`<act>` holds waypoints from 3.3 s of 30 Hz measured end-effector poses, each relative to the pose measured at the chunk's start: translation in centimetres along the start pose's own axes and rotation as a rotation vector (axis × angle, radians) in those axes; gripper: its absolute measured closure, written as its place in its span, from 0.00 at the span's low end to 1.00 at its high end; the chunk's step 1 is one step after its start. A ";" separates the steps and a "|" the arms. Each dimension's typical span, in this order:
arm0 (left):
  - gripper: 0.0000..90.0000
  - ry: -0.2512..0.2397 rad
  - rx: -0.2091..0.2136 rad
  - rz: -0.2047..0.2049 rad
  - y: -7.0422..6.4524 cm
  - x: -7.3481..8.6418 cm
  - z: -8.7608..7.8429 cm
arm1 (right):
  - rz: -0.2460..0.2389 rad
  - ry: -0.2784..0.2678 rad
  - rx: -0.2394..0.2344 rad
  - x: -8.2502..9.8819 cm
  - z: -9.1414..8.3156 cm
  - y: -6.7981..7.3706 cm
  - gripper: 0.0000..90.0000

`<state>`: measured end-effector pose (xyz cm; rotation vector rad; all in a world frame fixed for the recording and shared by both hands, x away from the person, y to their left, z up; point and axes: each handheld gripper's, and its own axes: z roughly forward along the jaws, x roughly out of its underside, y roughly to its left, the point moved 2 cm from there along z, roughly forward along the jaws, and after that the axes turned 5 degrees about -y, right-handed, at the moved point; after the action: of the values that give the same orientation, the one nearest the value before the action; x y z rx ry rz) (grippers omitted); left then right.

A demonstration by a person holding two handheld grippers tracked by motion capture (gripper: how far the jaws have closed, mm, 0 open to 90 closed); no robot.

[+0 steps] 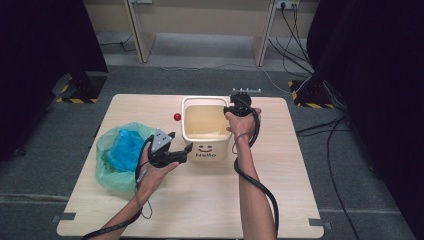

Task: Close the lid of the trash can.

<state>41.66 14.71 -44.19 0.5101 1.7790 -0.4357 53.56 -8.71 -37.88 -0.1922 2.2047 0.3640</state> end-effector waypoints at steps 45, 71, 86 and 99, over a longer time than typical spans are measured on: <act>0.27 0.006 -0.016 -0.031 0.5 0.4 0.2 | -0.045 0.033 0.021 0.3 0.3 -0.5 0.82; 0.27 0.001 -0.008 -0.038 0.4 0.3 0.2 | -0.025 0.016 0.002 1.1 0.2 -1.1 0.64; 0.23 0.014 0.057 -0.071 -0.4 -0.3 -0.4 | -0.032 -0.047 -0.079 0.4 -2.9 -2.0 0.35; 0.21 0.039 0.101 -0.071 -1.0 0.2 -1.4 | 0.001 -0.092 -0.159 3.0 -6.4 -4.8 0.33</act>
<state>39.88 14.66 -44.00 0.5298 1.8231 -0.5706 48.18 -15.37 -37.50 -0.2560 2.0862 0.5386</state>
